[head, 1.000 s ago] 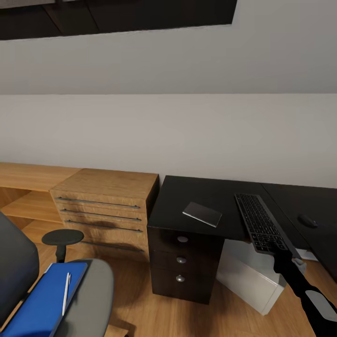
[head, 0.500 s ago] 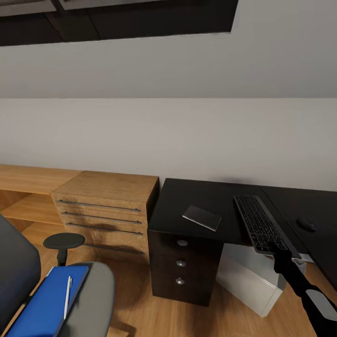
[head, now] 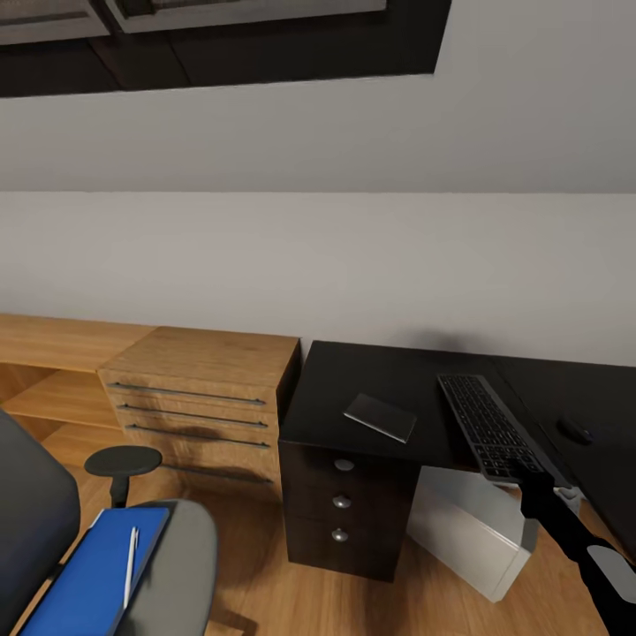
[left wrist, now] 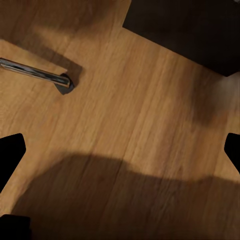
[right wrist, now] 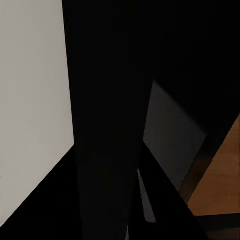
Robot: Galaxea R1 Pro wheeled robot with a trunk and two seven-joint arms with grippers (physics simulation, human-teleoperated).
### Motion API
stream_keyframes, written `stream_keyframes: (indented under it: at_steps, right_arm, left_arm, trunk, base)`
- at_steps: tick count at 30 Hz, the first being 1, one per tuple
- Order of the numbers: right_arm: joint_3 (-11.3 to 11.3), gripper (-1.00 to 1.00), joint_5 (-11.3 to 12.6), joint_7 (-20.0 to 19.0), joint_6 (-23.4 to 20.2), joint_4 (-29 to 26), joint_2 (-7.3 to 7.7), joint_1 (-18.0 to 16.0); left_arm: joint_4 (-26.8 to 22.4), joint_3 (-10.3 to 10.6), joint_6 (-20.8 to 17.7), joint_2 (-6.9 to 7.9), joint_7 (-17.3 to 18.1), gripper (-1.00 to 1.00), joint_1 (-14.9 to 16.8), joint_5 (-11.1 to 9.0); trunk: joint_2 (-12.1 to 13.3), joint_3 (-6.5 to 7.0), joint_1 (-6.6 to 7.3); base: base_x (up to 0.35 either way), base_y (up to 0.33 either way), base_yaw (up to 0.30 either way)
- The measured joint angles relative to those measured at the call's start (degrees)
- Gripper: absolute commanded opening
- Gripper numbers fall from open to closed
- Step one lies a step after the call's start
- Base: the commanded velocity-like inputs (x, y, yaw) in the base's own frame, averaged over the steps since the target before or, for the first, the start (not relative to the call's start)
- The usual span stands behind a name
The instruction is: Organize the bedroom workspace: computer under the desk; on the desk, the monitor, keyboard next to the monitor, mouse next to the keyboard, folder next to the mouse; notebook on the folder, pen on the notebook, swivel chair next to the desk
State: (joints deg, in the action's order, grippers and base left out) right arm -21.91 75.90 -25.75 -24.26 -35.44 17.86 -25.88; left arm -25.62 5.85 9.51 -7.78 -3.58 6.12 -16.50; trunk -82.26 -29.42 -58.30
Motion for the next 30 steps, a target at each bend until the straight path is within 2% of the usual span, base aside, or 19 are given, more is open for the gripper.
stream_keyframes:
  at_steps: [17, 25, 30]
  right_arm:
    - [0.1, -1.00, -0.1, -7.5, -0.3, 0.5, 0.30, 0.2]
    - [0.0, -1.00, -0.2, -8.1, 0.2, 0.5, 0.02, 0.2]
    - [0.0, -1.00, -0.2, -7.9, 0.4, 0.5, -0.03, 0.2]
  left_arm:
    - [0.0, 0.0, 0.1, 0.00, 0.0, 1.00, 0.0, 0.0]
    - [0.0, 0.0, 0.1, 0.00, 0.0, 1.00, 0.0, 0.0]
    - [0.0, 0.0, 0.1, 0.00, 0.0, 1.00, 0.0, 0.0]
  trunk:
    - [6.8, 3.05, 3.74]
    - [10.0, 4.49, 5.49]
    - [10.0, 4.49, 5.50]
  base:
    - [0.000, 0.000, 0.000]
    - [0.000, 0.000, 0.000]
    - [0.000, 0.000, 0.000]
